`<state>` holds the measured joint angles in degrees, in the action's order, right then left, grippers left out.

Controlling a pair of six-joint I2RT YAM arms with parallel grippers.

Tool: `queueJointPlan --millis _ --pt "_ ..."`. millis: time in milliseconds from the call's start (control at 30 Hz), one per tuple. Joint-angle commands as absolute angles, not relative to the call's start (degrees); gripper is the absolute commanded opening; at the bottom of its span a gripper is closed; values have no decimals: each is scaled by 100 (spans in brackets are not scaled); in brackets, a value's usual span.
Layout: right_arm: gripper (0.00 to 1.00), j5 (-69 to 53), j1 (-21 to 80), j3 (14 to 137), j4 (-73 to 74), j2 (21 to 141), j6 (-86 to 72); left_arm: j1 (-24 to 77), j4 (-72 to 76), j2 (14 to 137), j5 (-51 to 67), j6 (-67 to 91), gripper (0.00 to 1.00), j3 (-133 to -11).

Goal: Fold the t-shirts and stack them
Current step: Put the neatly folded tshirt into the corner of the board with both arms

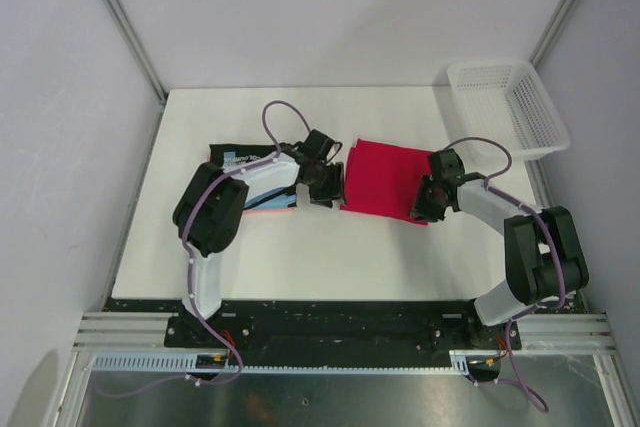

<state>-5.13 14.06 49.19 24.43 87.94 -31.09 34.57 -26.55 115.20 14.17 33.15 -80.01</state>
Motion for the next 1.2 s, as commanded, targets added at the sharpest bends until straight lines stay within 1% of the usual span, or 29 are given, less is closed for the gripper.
queueJointPlan --millis 0,133,333,400,467,533,600,667,767,900,1033,1167 --pt "28 -413 1461 4887 2270 8895 -3155 3552 -2216 11315 1775 3507 50 -7765" --pt "28 -420 1472 4887 2241 8925 -3157 3576 -2054 11338 1827 3602 50 -7629" --pt "28 -443 1476 4887 2216 8912 -3180 3622 -1847 11418 1582 3694 48 -7575" --pt "28 -451 1472 4887 2211 8919 -3186 3628 -1833 11501 1586 3703 46 -7631" --pt "28 -456 1475 4887 2209 8905 -3183 3638 -1827 11532 1559 3725 38 -7636" --pt "29 -468 1476 4882 2207 8862 -3177 3661 -1828 11492 1515 3742 22 -7585" --pt "35 -484 1461 4908 2208 8779 -3152 3673 -1832 11352 1447 3803 7 -7444" --pt "44 -523 1416 4971 2218 8635 -3108 3676 -1836 11126 1348 3864 2 -7209" --pt "56 -525 1309 5099 2151 8447 -3005 3640 -1842 10656 1235 3911 0 -6716" --pt "65 -586 1080 5236 1881 8454 -2959 3507 -1884 10003 1131 3817 0 -5899" --pt "68 -882 973 5248 1268 8840 -2996 3257 -1920 9379 1026 3723 0 -5144" --pt "70 -1297 981 5246 426 9249 -3135 3007 -2058 8971 850 3582 0 -4769"
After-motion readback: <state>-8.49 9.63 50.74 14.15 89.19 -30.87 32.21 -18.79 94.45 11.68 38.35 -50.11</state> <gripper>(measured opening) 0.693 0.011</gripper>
